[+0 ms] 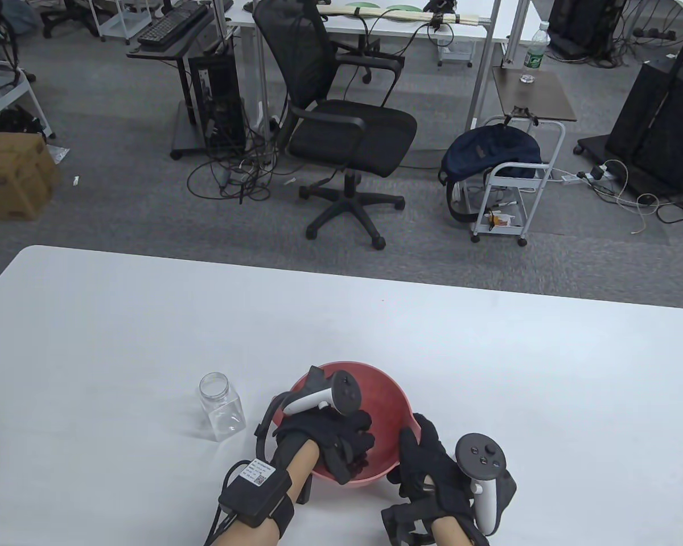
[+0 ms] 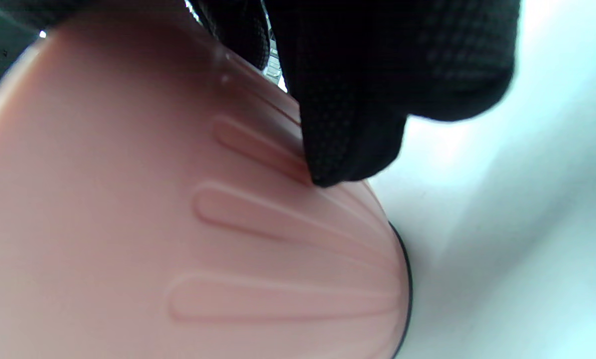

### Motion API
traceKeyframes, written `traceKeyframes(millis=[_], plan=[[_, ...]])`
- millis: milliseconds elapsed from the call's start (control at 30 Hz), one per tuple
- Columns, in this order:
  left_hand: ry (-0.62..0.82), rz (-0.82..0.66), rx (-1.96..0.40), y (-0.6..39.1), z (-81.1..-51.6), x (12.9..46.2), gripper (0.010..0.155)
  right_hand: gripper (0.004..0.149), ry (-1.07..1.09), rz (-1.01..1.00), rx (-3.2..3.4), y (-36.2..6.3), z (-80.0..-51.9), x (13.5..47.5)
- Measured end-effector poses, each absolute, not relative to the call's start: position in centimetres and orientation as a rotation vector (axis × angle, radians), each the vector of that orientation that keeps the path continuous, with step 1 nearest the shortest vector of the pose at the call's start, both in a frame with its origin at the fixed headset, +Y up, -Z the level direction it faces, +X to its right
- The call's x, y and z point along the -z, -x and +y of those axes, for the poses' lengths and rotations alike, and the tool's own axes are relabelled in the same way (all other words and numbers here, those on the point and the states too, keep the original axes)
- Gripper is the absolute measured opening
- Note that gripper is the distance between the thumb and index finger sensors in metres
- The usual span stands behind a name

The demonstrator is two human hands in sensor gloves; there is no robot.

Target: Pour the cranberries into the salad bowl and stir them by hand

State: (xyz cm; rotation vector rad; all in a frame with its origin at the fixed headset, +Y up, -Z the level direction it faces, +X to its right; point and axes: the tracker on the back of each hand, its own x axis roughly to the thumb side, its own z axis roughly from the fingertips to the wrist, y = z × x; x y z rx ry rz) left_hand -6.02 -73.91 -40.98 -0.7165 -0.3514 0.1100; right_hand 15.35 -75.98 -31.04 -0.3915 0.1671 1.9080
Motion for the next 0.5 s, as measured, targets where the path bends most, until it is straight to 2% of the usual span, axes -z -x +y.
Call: traceKeyframes(millis=[200,500], plan=[[0.686,-0.309,-0.062,6.21,-73.7,40.99,0.062,0.064,0.392,0.167,-1.908,-15.34,-75.98,31.04],[0.738,-0.307,-0.049,6.17,-73.94,40.98,0.055,0.064,0.39,0.167,-1.91,-15.33,-75.98,31.03]])
